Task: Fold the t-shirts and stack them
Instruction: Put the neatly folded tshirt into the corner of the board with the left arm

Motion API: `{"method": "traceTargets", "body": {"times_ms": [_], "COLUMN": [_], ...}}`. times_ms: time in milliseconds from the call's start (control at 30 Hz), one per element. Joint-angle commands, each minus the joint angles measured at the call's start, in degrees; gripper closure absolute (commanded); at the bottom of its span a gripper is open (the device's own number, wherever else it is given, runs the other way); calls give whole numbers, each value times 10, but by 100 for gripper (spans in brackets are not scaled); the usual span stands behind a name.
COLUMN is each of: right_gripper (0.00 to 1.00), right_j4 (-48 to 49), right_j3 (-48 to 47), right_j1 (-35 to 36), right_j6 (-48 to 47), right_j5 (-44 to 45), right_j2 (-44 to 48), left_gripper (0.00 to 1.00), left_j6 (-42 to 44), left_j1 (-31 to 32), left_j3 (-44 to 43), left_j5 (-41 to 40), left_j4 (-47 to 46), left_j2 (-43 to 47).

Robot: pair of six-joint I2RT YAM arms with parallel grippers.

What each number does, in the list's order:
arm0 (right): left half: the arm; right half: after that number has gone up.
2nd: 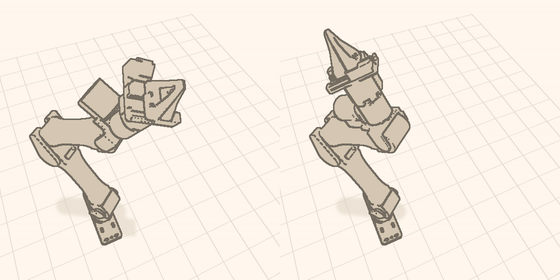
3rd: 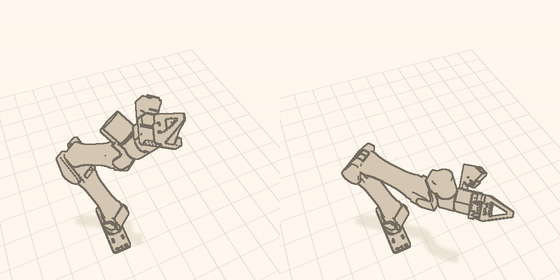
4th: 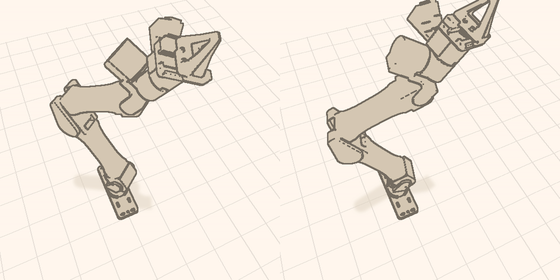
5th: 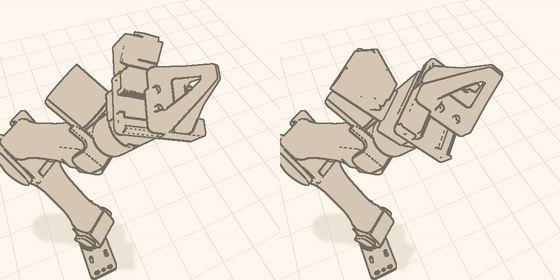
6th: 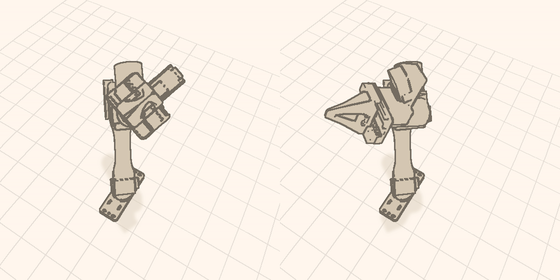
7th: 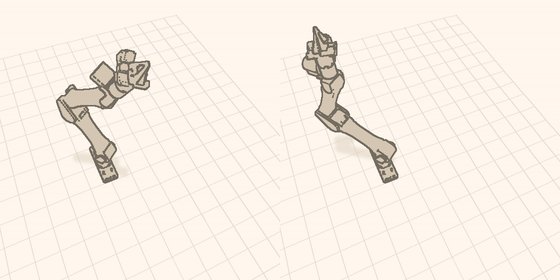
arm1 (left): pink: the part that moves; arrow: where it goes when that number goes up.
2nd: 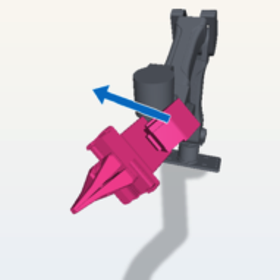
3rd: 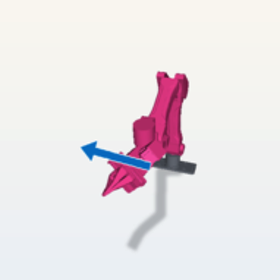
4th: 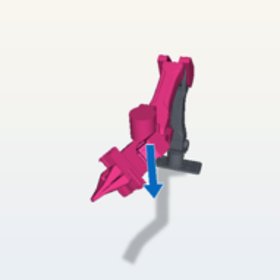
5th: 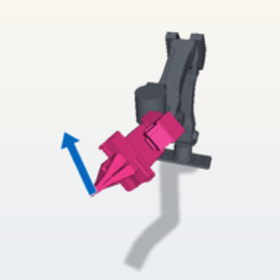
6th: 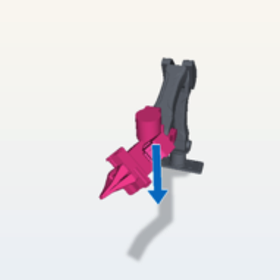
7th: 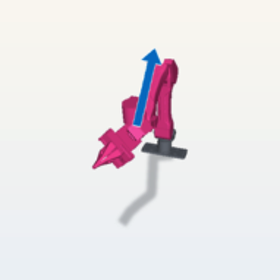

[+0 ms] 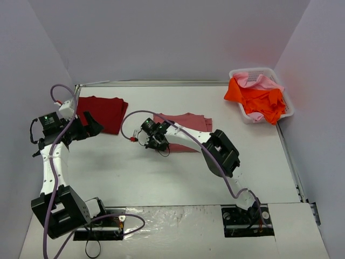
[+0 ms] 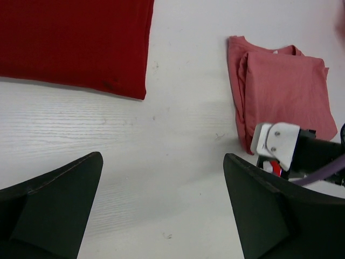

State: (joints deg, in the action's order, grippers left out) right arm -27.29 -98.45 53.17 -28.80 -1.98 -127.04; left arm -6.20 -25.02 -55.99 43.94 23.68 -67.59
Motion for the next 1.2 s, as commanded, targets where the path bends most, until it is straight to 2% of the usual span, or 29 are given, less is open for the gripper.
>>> {"method": "traceTargets", "body": {"times_ms": [0,133,200,300,467,533,600,667,967,1167], "right_gripper": [100,100,100,100,100,100,100,100,100,100], "right_j4": [-52,-58,-61,-69,-82,-85,-86,-85,-87,-90], "right_j3": [34,34,33,27,18,17,17,18,12,3], "right_j1": [-38,-38,-36,-31,-29,-29,-29,-29,-31,-30], "right_j6": [-14,-13,-13,-13,-14,-14,-13,-13,-15,-15], "right_j5": [15,-5,-10,-6,-5,-9,-10,-9,3,7], "right_j2": [-16,8,28,51,81,90,101,106,98,96], "left_gripper": [6,6,6,6,6,6,6,6,6,6], "left_j6": [-29,-52,-92,-164,-222,-283,-329,-376,-458,-501], "left_j1": [14,45,69,91,154,175,187,211,311,339], "left_j3": [8,16,23,29,-36,-43,-37,-41,-33,-29], "left_j5": [33,42,81,136,154,165,164,165,101,91], "left_j4": [-31,-56,-82,-143,-164,-220,-305,-338,-369,-401], "left_j2": [-8,-32,-49,-107,-250,-300,-335,-355,-404,-437]}}
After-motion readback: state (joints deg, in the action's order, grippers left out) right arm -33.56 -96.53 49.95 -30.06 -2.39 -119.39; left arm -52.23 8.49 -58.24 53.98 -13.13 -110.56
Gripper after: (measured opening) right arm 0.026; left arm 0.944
